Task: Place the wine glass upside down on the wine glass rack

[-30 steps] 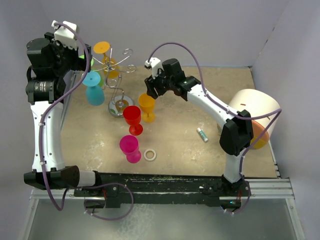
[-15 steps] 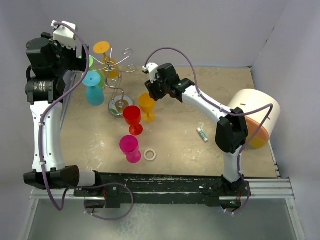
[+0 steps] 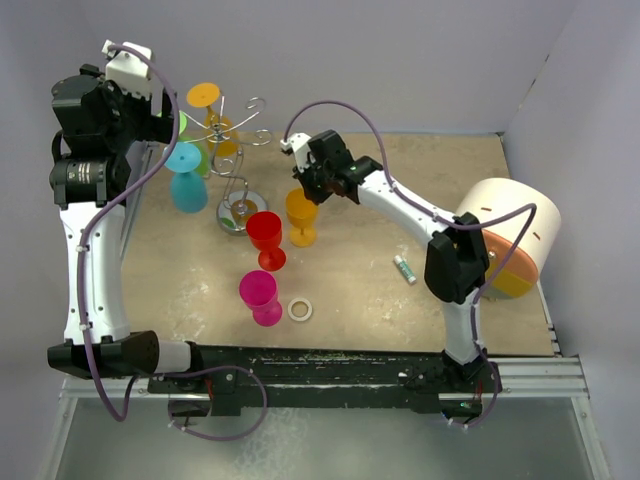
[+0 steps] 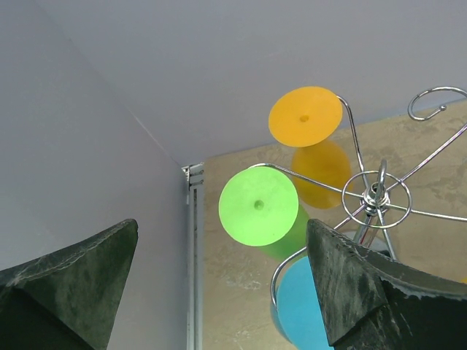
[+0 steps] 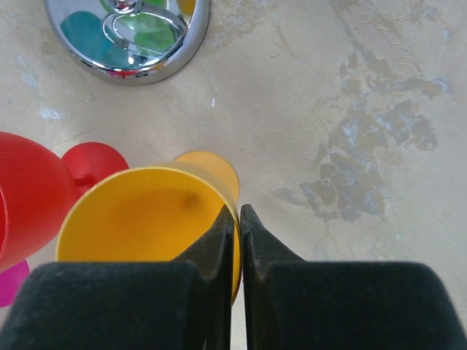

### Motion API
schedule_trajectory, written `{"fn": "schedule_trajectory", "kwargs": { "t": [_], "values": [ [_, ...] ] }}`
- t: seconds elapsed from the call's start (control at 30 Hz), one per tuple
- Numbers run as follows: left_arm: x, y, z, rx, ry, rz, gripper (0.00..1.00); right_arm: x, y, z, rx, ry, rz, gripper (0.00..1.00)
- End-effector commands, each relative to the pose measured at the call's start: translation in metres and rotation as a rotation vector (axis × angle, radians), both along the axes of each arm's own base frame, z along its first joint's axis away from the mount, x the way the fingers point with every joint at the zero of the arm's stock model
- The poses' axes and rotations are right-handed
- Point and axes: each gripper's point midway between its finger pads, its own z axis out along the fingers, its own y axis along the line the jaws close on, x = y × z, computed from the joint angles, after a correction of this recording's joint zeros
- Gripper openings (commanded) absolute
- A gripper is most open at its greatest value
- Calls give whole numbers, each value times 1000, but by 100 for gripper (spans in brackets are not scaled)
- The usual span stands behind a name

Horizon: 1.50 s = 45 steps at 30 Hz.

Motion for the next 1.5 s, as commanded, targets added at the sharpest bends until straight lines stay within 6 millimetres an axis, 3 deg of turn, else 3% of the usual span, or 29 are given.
{"fn": "schedule_trajectory", "kwargs": {
  "t": [0.0,0.13,0.23,0.4,0.5,0.63,0.87,1.0,1.17,1.33,1.47],
  "values": [
    [-12,5,34,7,-93,26,99,3,-16,67,9,-151,-19,2],
    [-13,-3,38,-31,-105,-8,99,7,-40,97,9,-224,-50,0],
    [-17,-14,45,-82,-124,-52,99,15,-73,128,46,-272,-100,0],
    [-20,-36,57,-184,-142,-152,99,14,-121,193,150,-374,-139,0],
    [-21,-61,62,-262,-134,-277,99,3,-139,241,174,-501,-154,0],
    [-30,-109,65,-381,-93,-530,99,-18,-150,308,236,-645,-154,0],
    [-22,-191,47,-464,14,-737,99,-57,-163,401,382,-804,-159,0],
    [-18,-223,46,-606,88,-836,99,-72,-157,419,457,-802,-121,0],
    [-20,-268,37,-619,143,-942,99,-82,-141,415,509,-749,-35,0],
    [-17,-285,25,-665,194,-976,93,-88,-131,411,533,-712,21,0],
    [-17,-295,15,-713,242,-1015,83,-91,-123,405,545,-684,66,0]
  ]
}}
